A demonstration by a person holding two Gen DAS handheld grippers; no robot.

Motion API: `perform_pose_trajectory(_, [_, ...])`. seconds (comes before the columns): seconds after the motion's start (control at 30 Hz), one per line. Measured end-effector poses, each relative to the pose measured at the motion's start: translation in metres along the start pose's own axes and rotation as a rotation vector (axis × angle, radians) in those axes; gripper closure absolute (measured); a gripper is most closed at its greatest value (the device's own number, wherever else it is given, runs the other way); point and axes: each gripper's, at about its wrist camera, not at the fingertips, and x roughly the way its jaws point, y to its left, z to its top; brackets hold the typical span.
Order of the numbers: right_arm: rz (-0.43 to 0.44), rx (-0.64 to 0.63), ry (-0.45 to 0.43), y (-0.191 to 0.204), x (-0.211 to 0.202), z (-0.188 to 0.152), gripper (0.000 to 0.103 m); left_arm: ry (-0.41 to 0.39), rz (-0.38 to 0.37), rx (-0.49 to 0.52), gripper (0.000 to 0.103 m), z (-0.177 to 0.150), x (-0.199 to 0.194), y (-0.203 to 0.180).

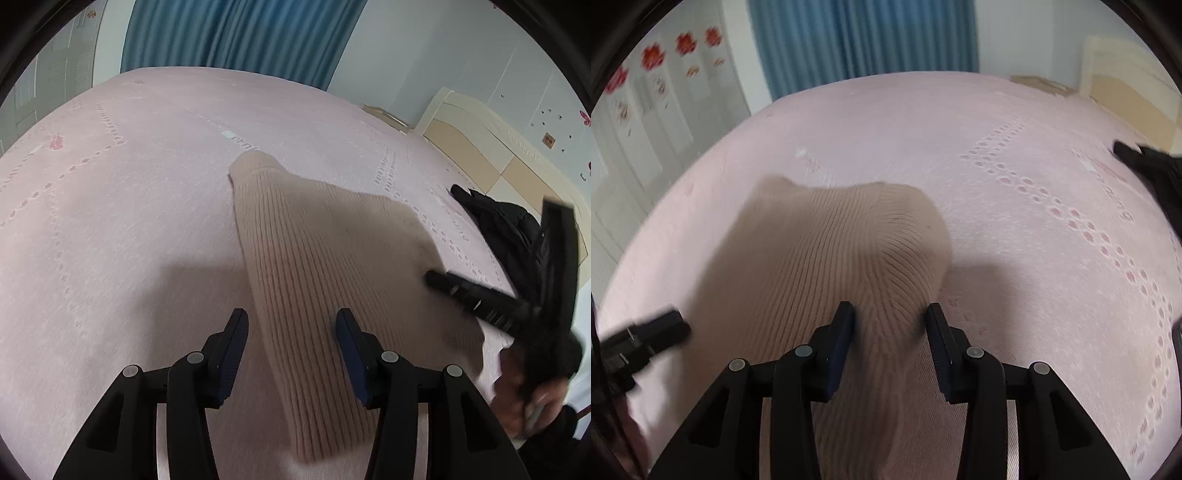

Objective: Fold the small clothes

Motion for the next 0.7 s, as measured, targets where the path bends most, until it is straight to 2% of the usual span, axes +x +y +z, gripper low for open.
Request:
perform_pose_trajectory(0.17, [0.014,0.009,-0.015,-0.014,-0.038,-0.018,0.064,0.030,0.002,-0.014,0.056,-0.023,-0.019,0.003])
perform_pose_trajectory(0.33, [0.082,0.043,0.006,-0.020,-0.057,-0.042,0.064,0.072,0.005,-0.003,0.056,-0.053,-0.031,0.001])
perform_pose_trajectory(0.43, [0.117,0.071,0.012,-0.019,-0.059,-0.051,0.064,0.110,0.009,-0.039,0.058,-0.068,-0.028,0.000])
perform_pose_trajectory(0.53, [0.096,0.065,0.039,-0.011,-0.047,-0.057,0.064,0.136,0.056,-0.056,0.058,-0.075,-0.018,-0.003])
perform_pose_trajectory(0.63, [0.020,0.027,0.092,-0.004,-0.030,-0.062,0.065,0.127,0.046,-0.082,0.058,-0.075,-0.019,-0.002])
perform_pose_trajectory(0.7, [0.040,0.031,0.089,-0.006,-0.033,-0.064,0.064,0.121,0.047,-0.085,0.058,-0.075,-0.021,0.000])
